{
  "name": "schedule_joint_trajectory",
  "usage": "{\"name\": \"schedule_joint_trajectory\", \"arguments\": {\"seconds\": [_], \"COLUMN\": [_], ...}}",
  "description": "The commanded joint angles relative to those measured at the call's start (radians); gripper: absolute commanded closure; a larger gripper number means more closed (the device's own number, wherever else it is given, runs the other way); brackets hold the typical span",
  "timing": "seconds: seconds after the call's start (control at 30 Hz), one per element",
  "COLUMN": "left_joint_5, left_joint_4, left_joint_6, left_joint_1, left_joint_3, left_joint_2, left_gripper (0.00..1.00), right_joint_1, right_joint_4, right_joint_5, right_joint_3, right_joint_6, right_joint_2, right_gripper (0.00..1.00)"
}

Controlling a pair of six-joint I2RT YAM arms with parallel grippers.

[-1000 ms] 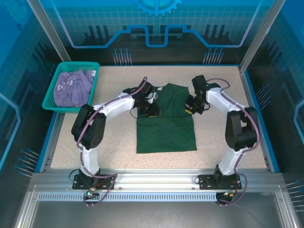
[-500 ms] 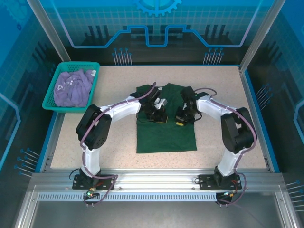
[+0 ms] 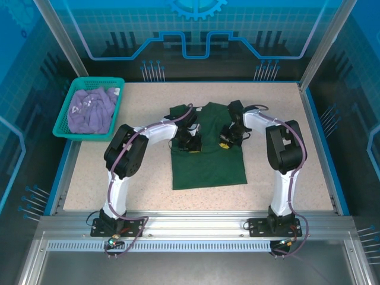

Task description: Fold and stack the t-shirts

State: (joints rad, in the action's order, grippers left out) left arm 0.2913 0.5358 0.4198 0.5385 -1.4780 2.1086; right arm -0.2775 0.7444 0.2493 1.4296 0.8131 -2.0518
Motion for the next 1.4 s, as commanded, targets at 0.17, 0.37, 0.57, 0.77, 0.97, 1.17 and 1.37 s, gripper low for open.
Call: {"name": "schedule_joint_trajectory", "arguments": {"seconds": [0.17, 0.37, 0.57, 0.77, 0.97, 1.17, 1.37], "left_joint_5": [-0.016, 0.011, 0.103, 0.016, 0.014, 0.027, 0.257], "left_joint_4": [0.085, 0.117, 0.032, -0.008, 0.015, 0.1, 0.058], "left_joint_6": [0.01, -0.014, 0.003, 0.086, 0.08, 0.019, -0.022], "left_joint_1": [-0.029, -0.055, -0.055, -0.104, -0.128, -0.116, -0.029], "left_joint_3": [-0.051, -0.014, 0.238, 0.426, 0.441, 0.368, 0.398], "left_joint_2": [-0.053, -0.213, -0.304, -0.298, -0.357, -0.476, -0.516], "left_gripper": [0.75, 0.65, 0.67, 0.68, 0.61, 0.48, 0.52], "right_joint_1": [0.034, 0.072, 0.11, 0.187, 0.185, 0.108, -0.031], "right_joint_4": [-0.007, -0.077, -0.122, -0.118, -0.063, -0.02, -0.022], "right_joint_5": [0.02, 0.06, 0.059, 0.045, 0.073, 0.063, -0.023], "right_joint_3": [-0.007, -0.158, -0.294, -0.305, -0.258, -0.363, -0.606], "right_joint_6": [-0.057, -0.061, -0.065, -0.103, -0.106, -0.035, 0.091], "right_joint_2": [0.082, 0.259, 0.266, 0.174, 0.294, 0.504, 0.628], "right_gripper": [0.86, 0.79, 0.78, 0.77, 0.73, 0.64, 0.65]}}
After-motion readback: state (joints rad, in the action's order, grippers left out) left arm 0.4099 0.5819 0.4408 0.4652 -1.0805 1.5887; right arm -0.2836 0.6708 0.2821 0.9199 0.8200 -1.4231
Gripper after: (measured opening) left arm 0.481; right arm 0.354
